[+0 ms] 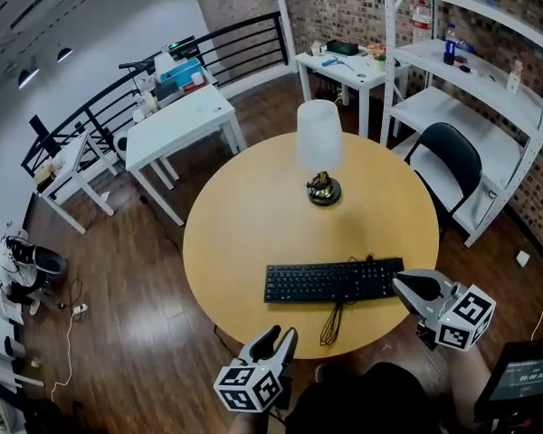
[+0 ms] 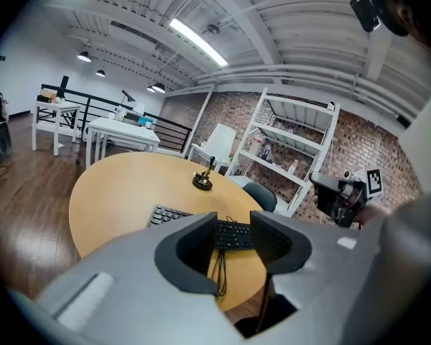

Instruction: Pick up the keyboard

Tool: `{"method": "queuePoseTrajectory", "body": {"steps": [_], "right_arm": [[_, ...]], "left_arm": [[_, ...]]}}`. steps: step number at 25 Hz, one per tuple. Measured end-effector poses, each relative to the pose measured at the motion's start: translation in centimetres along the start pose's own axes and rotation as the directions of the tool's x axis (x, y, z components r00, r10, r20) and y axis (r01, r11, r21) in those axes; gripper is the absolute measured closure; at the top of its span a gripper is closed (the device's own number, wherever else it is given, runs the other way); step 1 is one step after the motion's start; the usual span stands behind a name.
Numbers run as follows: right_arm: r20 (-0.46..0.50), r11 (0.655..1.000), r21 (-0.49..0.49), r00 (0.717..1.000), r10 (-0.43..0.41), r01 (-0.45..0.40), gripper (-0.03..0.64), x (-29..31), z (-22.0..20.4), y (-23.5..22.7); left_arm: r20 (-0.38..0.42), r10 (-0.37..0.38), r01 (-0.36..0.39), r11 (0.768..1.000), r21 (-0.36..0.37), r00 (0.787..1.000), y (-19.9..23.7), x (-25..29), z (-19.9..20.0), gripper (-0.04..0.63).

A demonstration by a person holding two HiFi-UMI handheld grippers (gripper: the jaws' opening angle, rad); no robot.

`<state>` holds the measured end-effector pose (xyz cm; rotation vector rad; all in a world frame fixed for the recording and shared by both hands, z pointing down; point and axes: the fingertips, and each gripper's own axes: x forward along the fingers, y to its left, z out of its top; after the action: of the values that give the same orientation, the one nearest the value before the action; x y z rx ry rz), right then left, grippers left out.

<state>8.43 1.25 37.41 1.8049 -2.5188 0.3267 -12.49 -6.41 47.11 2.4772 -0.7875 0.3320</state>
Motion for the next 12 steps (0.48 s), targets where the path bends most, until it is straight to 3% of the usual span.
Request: {"method": "queuePoseTrajectory", "body": {"steps": [7, 12], "right_arm": [[-0.047, 0.997, -0.015, 0.996, 0.079, -0.08, 0.617, 5.1, 0.5, -3.5], [-0.087, 0.984, 0.0, 0.98, 0.18, -0.18, 0.617, 8.6, 0.4, -7.8]], "left_arm": [[-0.071, 0.014, -0.024, 0.989, -0.147, 0.997, 1.0, 3.3, -1.9, 0.312], [-0.077, 0.075, -0.092, 0.966, -0.241, 0.994, 1.2, 6.7, -1.9, 0.312]]}}
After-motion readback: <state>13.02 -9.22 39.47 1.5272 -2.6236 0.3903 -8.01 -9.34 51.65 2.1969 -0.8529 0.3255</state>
